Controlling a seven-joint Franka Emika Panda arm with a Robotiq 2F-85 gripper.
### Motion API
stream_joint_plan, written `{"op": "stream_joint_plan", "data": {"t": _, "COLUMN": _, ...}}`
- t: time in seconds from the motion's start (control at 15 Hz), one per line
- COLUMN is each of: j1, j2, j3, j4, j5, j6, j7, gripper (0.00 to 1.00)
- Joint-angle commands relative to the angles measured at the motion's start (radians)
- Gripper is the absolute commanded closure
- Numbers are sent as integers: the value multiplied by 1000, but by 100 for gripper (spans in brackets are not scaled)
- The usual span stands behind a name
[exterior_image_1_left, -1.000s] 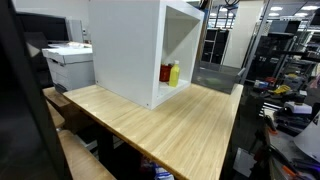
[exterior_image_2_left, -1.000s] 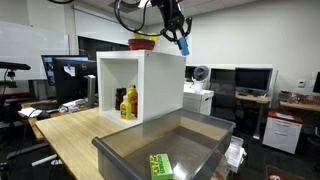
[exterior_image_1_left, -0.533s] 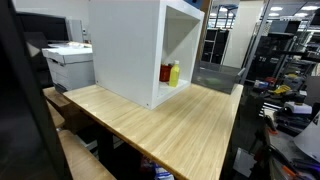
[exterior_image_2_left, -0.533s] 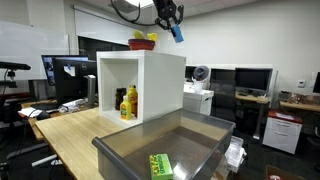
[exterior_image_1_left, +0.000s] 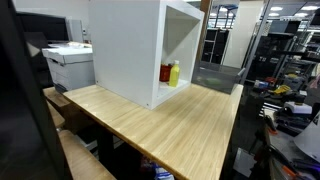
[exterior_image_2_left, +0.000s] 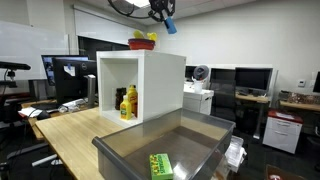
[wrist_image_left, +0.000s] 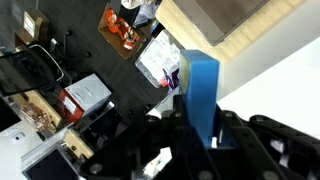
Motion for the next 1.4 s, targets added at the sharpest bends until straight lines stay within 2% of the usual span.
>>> {"op": "stream_joint_plan", "data": {"t": 0.0, "j1": 8, "j2": -42, "j3": 20, "j4": -26, "j5": 25, "j6": 37, "j7": -51, "gripper": 94}}
{"op": "stream_joint_plan", "data": {"t": 0.87, "j1": 58, "j2": -123, "j3": 84, "j4": -98, "j5": 23, "j6": 111, "j7": -117, "gripper": 94}}
{"op": "stream_joint_plan", "data": {"t": 1.33, "j1": 86, "j2": -198, "j3": 108, "j4": -216, "j5": 11, "j6": 142, "j7": -139, "gripper": 94}}
